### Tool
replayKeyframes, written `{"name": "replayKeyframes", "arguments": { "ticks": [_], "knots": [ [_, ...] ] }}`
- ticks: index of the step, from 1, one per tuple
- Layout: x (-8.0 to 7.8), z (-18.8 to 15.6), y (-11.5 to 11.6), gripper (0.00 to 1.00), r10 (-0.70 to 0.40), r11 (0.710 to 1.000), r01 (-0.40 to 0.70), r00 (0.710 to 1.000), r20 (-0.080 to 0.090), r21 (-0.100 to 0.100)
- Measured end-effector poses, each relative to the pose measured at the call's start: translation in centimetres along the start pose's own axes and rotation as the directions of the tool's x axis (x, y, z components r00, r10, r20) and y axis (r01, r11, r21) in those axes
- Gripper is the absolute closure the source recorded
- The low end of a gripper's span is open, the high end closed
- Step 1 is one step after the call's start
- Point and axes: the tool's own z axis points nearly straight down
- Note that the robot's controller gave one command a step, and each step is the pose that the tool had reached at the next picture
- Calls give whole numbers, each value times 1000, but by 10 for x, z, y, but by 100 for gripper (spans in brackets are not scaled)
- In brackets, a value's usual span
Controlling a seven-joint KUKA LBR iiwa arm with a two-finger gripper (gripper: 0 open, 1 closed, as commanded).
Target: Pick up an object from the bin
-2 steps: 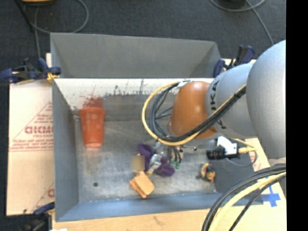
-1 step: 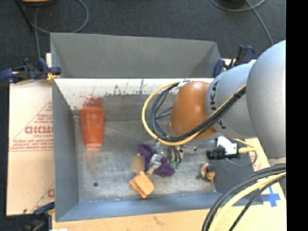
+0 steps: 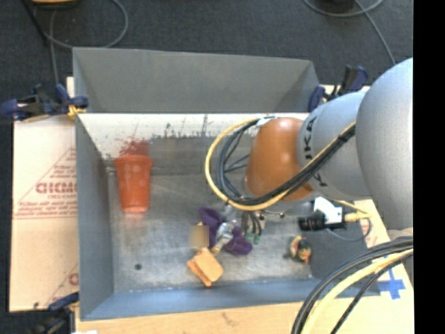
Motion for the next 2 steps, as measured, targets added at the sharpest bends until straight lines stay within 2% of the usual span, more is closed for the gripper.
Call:
{"name": "replayKeyframes", "arguments": {
  "ticks": [2],
  "knots": [
    [0,0,0,100,0,1000,0,1000,0,0]
  ]
}}
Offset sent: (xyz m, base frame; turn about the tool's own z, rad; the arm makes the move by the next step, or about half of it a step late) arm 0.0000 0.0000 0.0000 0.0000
